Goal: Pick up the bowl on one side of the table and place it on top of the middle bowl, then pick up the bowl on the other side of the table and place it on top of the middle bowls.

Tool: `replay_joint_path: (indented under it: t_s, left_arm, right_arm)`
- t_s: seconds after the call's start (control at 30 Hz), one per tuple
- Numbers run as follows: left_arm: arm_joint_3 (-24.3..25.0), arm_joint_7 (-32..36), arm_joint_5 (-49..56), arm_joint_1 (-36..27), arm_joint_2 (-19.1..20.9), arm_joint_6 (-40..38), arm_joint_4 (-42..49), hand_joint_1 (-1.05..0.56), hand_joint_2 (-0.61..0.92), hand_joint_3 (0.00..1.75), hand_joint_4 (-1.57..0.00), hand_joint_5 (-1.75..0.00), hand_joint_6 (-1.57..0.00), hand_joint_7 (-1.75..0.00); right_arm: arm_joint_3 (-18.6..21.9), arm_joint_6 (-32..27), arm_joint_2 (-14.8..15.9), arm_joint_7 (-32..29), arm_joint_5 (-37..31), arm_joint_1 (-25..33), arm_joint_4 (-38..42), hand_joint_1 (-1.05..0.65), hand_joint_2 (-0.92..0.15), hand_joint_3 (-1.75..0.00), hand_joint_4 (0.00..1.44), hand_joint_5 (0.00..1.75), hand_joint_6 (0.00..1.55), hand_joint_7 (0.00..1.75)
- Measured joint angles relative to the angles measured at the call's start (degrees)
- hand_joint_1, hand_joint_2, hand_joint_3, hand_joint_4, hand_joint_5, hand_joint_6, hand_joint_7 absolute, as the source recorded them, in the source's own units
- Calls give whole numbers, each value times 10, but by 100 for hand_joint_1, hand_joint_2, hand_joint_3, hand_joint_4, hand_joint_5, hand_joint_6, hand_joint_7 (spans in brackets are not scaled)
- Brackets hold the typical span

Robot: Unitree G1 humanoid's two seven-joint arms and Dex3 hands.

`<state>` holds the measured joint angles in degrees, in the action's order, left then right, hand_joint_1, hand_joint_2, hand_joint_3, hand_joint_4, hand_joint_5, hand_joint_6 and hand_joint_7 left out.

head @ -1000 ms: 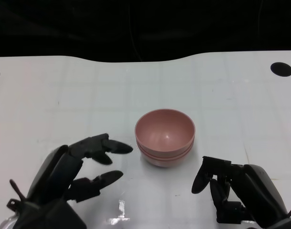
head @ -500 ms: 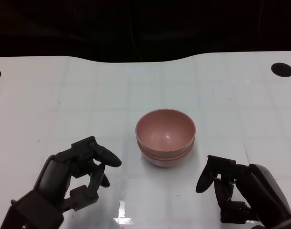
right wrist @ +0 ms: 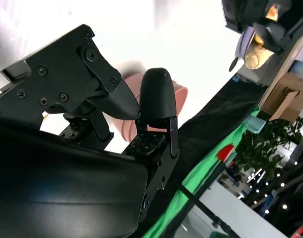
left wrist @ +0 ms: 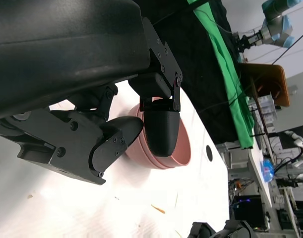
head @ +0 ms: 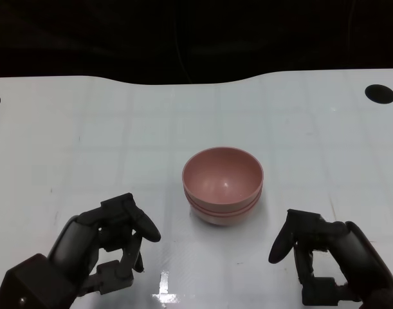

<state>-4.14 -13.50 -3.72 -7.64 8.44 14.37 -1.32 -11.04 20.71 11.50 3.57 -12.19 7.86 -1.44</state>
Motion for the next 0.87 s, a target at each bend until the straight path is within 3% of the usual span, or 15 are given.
replay_joint_path:
  t_s: [0.27, 0.87]
  left_arm:
    - [2, -16, -13, 0, 0, 0, 7, -15, 57, 111, -73, -169, -68, -142]
    - [2, -29, -24, 0, -4, -15, 8, -16, 62, 101, -70, -166, -67, -137]
  right_arm:
    - [4, -25, -6, 31, 34, 0, -4, -5, -30, -137, 83, 166, 82, 131]
    - [18, -48, -19, 37, 34, 0, -15, -7, -30, -135, 82, 160, 82, 127]
